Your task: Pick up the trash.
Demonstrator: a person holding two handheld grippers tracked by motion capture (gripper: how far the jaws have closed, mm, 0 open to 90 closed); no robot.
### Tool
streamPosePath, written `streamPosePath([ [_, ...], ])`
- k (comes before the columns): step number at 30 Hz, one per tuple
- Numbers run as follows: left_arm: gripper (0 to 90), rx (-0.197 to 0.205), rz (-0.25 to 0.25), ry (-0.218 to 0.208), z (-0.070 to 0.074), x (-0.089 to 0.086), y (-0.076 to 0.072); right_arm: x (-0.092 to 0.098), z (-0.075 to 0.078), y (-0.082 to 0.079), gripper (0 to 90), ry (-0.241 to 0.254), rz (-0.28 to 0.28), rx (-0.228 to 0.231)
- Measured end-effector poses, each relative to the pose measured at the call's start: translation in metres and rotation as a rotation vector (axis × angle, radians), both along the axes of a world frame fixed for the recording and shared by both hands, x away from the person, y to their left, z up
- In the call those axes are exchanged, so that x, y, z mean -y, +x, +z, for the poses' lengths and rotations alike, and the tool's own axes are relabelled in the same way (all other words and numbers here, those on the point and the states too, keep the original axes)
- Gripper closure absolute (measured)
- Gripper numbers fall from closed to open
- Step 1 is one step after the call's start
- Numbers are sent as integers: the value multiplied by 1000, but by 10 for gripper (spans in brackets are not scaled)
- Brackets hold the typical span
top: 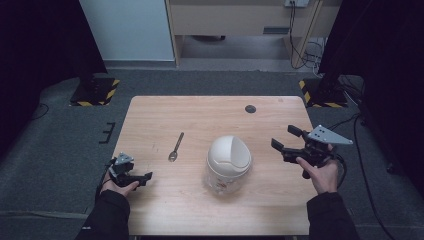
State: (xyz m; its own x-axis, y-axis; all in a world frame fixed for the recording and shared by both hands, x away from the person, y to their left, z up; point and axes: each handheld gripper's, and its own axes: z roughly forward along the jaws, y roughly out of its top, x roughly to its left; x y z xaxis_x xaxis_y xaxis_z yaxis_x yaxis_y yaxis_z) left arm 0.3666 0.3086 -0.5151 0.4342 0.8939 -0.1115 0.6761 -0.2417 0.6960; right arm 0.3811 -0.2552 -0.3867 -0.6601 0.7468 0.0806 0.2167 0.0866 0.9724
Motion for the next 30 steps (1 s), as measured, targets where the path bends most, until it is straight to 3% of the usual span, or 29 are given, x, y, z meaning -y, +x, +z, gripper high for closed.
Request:
streamPosePath([
  [3,106,-4,-9,-3,0,1,0,-11,2,4,170,5,28,-7],
  [6,108,-7,-14,-1,-1,2,0,-24,0,9,170,-22,54,-21],
  [14,114,-12,-20,-1,-1,2,0,-57,-12,21,173,-48,124,-60],
  [19,115,-12,-20,0,-1,2,0,-69,-17,24,165,-41,154,-73],
  [30,115,-10,-20,0,0,2,0,-82,-34,25,157,-115,172,-109],
])
